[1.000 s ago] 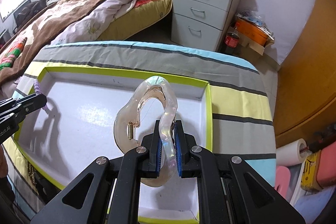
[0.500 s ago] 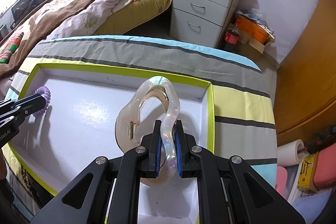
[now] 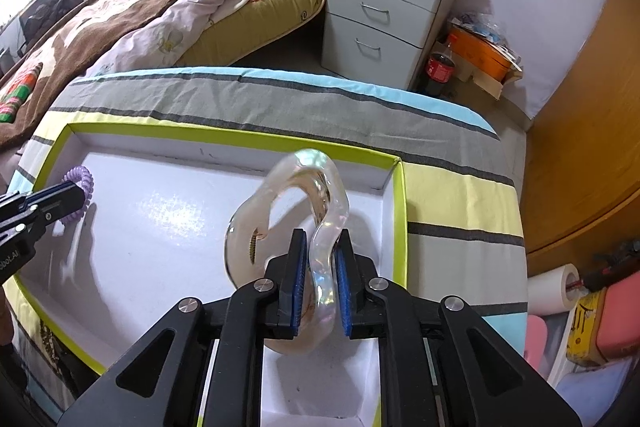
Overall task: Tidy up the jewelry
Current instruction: 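Carry both items over the green box and open both grippers to drop them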
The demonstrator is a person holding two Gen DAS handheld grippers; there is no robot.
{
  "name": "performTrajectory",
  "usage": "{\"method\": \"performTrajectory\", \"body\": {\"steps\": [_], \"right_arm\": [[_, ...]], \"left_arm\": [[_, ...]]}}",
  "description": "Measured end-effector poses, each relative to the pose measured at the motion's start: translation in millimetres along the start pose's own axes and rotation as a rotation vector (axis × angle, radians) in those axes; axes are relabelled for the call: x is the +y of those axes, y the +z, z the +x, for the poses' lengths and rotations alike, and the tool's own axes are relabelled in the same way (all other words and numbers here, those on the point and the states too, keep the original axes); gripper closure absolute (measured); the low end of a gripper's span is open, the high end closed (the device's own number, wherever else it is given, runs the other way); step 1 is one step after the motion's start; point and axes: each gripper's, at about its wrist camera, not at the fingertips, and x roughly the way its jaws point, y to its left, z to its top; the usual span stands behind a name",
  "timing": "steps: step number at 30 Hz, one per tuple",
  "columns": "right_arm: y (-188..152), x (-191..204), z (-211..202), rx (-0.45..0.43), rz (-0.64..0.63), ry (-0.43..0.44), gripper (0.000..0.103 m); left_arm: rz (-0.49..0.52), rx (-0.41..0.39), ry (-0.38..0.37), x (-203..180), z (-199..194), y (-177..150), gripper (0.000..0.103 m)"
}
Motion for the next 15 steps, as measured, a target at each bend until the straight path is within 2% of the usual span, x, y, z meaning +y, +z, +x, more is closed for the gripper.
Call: {"method": "performTrajectory", "body": {"steps": [4,9,15], "right_arm": [[0.1,-3.2,-5.3,-0.019,0.014,0.002,0.077],[-1.3,-5.5,-13.6,-0.035,0.029,0.015,0.065],[-5.4,-8.4,-29.5,-0.067,0.048,0.004,0.064]], "left_arm": [[-0.002,-0.004,-0.005,0.7,-2.5,-0.1,0.077],[0.004,-0.017,-0.014,-2.4,-9.8,-0.8,0.07],[0.01,-0.034,-0.022,-7.0,-24.1,-3.4,0.063]]}}
